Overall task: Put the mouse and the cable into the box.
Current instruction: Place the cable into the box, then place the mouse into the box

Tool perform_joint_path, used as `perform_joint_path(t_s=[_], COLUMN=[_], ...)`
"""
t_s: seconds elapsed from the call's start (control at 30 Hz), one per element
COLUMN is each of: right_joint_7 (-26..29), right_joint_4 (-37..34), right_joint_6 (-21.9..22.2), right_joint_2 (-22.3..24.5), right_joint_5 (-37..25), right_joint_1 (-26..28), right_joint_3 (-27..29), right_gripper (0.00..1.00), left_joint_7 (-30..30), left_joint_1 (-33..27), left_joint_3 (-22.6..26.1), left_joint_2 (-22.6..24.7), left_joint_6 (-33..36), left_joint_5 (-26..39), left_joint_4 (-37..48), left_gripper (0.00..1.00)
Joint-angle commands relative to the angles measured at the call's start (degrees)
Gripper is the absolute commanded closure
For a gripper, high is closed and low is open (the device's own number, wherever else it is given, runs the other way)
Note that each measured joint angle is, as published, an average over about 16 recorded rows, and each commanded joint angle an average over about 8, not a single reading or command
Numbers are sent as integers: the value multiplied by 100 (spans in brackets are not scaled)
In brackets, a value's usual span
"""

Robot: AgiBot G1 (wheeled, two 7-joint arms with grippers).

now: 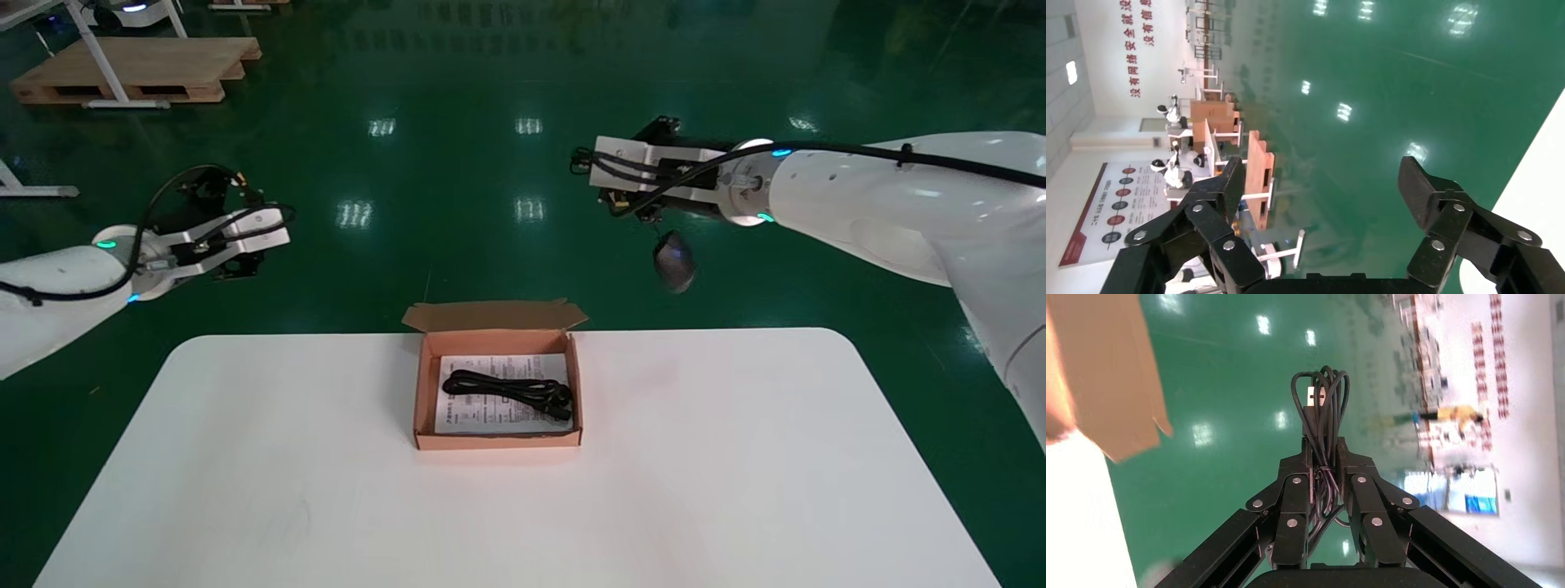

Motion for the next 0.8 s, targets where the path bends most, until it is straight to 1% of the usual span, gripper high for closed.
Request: perform_joint_path(t_s=[0.03, 0.17, 0.33, 0.53, 0.8], right_joint_7=[-163, -164, 36, 338, 703], right_joint_4=[-12, 410, 1185, 1951, 2366], right_joint_6=[-64, -271, -372, -265, -105], right_joint_2=[-61, -106, -134, -130, -119], right_joint_5=[83, 373, 763, 1154, 1617], right_joint_1=[-54, -247, -487, -657, -652], right_joint_3=[2, -257, -893, -1869, -2879], right_gripper=[100, 100, 100, 100, 100], left_joint_7=[-69, -186, -326, -492, -712], left_joint_1=[-50, -54, -50, -42, -31], left_joint_3=[18, 56, 98, 144, 203], left_joint_2=[-47, -53, -70, -94, -128], left_joint_6=[-4, -5, -7, -10, -12], left_joint_5=[54, 133, 226, 337, 486], left_joint_4=[53, 29, -18, -82, -169], left_gripper=[0, 0, 0, 0, 0])
